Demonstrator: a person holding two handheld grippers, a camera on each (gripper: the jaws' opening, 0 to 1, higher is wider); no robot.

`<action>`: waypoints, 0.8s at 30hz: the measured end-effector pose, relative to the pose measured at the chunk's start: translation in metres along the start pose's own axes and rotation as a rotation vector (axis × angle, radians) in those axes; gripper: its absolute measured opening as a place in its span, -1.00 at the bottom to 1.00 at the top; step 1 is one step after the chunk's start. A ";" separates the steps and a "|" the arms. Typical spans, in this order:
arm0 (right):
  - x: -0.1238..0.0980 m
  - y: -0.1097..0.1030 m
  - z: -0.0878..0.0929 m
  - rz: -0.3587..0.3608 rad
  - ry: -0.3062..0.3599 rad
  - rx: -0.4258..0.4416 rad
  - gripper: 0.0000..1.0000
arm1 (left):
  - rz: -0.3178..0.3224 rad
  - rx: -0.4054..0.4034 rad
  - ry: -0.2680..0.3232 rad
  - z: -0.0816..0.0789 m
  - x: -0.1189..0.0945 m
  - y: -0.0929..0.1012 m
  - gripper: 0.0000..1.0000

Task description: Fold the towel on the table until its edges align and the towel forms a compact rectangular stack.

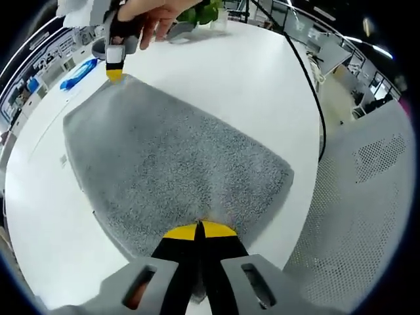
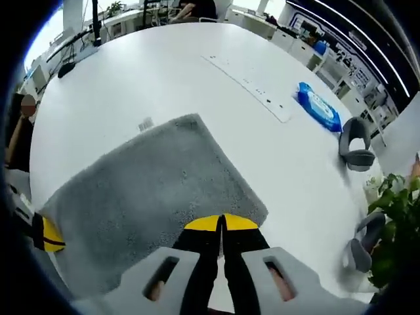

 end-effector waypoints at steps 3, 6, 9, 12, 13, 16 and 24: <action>-0.020 -0.012 -0.004 0.036 0.099 -0.037 -1.00 | 0.016 -0.100 -0.021 0.001 0.000 -0.002 -0.98; -0.038 -0.032 0.001 0.015 0.166 -0.034 -1.00 | 0.052 -0.090 0.040 0.005 0.000 -0.006 -0.98; -0.054 -0.055 0.012 0.001 0.218 -0.016 -1.00 | 0.064 -0.085 0.083 0.010 -0.007 -0.008 -0.97; -0.062 -0.076 0.027 -0.027 0.254 0.020 -1.00 | 0.062 -0.078 0.132 0.014 -0.015 -0.010 -0.94; -0.064 -0.081 0.032 -0.033 0.255 0.027 -1.00 | 0.066 -0.076 0.140 0.016 -0.017 -0.011 -0.90; -0.068 -0.106 0.049 -0.065 0.260 0.035 -1.00 | 0.081 -0.058 0.167 0.022 -0.025 -0.012 -0.82; -0.062 -0.184 0.088 -0.278 0.244 -0.042 -0.85 | 0.097 0.064 0.295 0.029 -0.045 -0.004 -0.57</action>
Point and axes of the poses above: the point that each gripper's makers call its tool centre point, and the gripper's own axes: x roughly forward along the fingers, y roughly to its right, z roughly out of its underside, the point moved 7 cm from there along -x, roughly backward along the fingers, and after that the axes turned 14 degrees about -z, right-handed, at the moved point
